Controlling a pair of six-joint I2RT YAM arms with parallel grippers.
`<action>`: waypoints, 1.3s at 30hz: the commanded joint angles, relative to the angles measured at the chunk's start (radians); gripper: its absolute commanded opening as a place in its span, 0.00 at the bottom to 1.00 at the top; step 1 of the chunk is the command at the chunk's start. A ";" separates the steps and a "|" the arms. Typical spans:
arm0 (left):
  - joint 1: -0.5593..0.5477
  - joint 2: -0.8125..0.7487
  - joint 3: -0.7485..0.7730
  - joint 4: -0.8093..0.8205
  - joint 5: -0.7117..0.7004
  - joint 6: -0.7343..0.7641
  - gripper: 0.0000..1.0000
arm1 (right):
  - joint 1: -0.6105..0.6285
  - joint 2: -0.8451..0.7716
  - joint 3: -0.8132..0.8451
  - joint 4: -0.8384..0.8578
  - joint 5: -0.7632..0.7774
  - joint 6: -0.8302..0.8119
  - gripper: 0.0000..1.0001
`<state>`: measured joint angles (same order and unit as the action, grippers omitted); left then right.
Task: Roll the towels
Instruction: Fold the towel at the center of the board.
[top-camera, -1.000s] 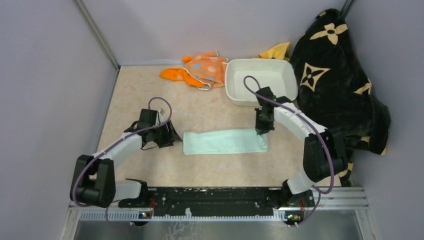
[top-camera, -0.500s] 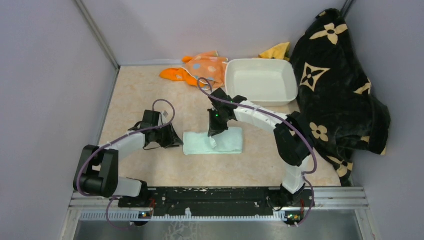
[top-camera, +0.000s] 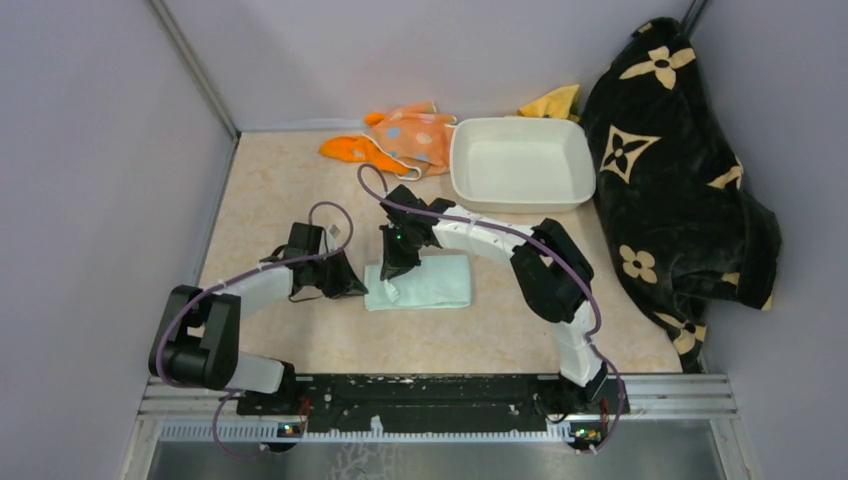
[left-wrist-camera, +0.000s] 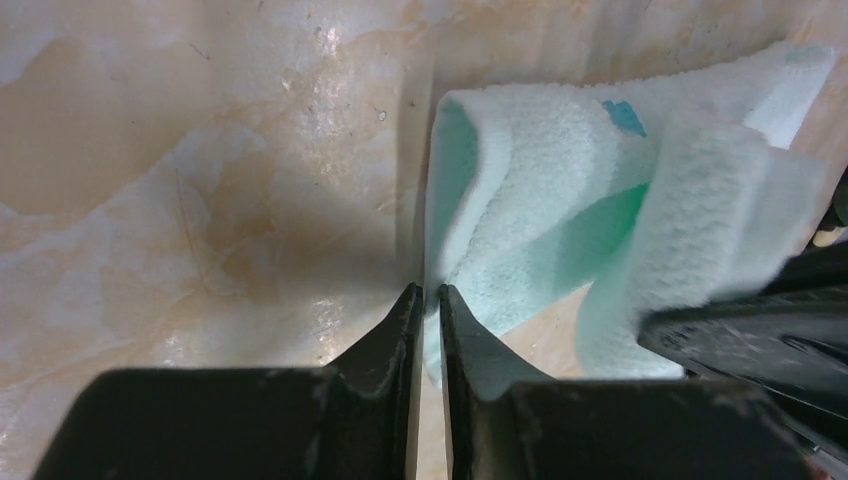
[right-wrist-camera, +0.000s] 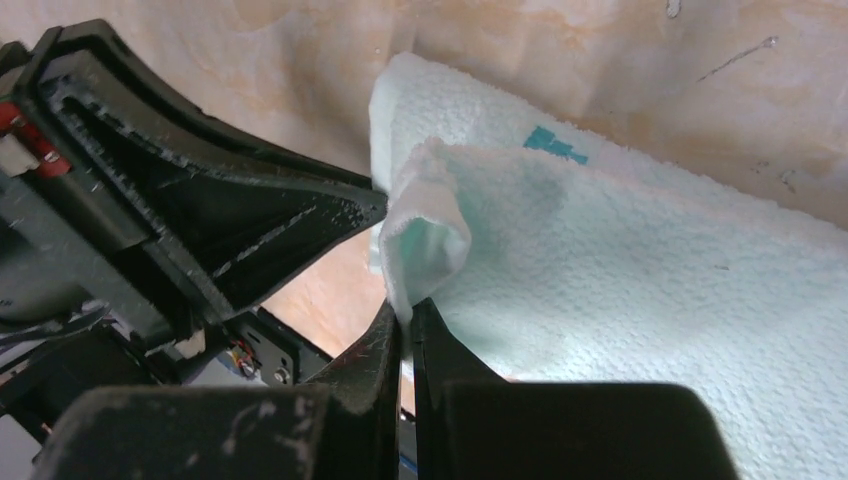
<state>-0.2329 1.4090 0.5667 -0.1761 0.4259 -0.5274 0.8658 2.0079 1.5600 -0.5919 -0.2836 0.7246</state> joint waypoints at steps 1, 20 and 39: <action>-0.009 0.007 -0.011 0.031 0.023 -0.008 0.16 | 0.014 0.043 0.057 0.060 -0.009 0.034 0.00; -0.028 0.003 -0.025 0.041 0.019 -0.025 0.10 | 0.028 0.076 0.051 0.132 -0.043 0.099 0.05; -0.032 -0.271 0.042 -0.224 -0.191 0.013 0.43 | -0.093 -0.298 -0.280 0.225 -0.082 -0.095 0.45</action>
<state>-0.2573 1.2060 0.5591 -0.3134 0.2890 -0.5419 0.8516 1.8751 1.4105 -0.4694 -0.3546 0.6724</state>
